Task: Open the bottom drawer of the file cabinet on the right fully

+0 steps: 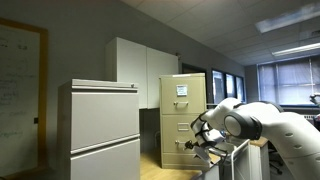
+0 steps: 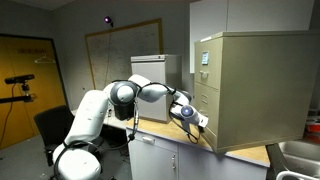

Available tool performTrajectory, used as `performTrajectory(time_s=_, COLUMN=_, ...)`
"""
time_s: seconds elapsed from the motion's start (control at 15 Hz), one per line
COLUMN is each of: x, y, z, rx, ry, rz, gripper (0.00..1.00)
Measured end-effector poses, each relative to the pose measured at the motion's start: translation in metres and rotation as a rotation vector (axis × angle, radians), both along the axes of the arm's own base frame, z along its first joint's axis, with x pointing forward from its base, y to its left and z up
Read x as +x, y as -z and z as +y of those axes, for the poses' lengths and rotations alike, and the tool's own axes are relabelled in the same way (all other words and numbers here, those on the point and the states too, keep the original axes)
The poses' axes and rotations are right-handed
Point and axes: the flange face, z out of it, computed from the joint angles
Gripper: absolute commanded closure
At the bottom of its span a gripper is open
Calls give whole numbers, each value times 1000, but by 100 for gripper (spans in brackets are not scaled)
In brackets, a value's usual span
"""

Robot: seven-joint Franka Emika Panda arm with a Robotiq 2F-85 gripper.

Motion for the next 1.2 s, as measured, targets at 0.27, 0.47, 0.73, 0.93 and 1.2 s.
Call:
performTrajectory(time_s=0.27, x=10, y=5, z=36, rx=-48, ry=-117, rz=46, gripper=0)
performTrajectory(time_s=0.47, x=12, y=-17, z=42, rx=-81, ry=-150, rz=17, gripper=0)
performTrajectory(time_s=0.73, x=3, y=-61, z=27, rx=-112, ry=-136, rz=-48, gripper=0)
performTrajectory(time_s=0.93, x=-6, y=-79, z=10, rx=-110, ry=-101, rz=-80, gripper=0)
performTrajectory(time_s=1.2, x=-15, y=-71, z=-9, rx=-69, ry=-42, rz=-86, gripper=0)
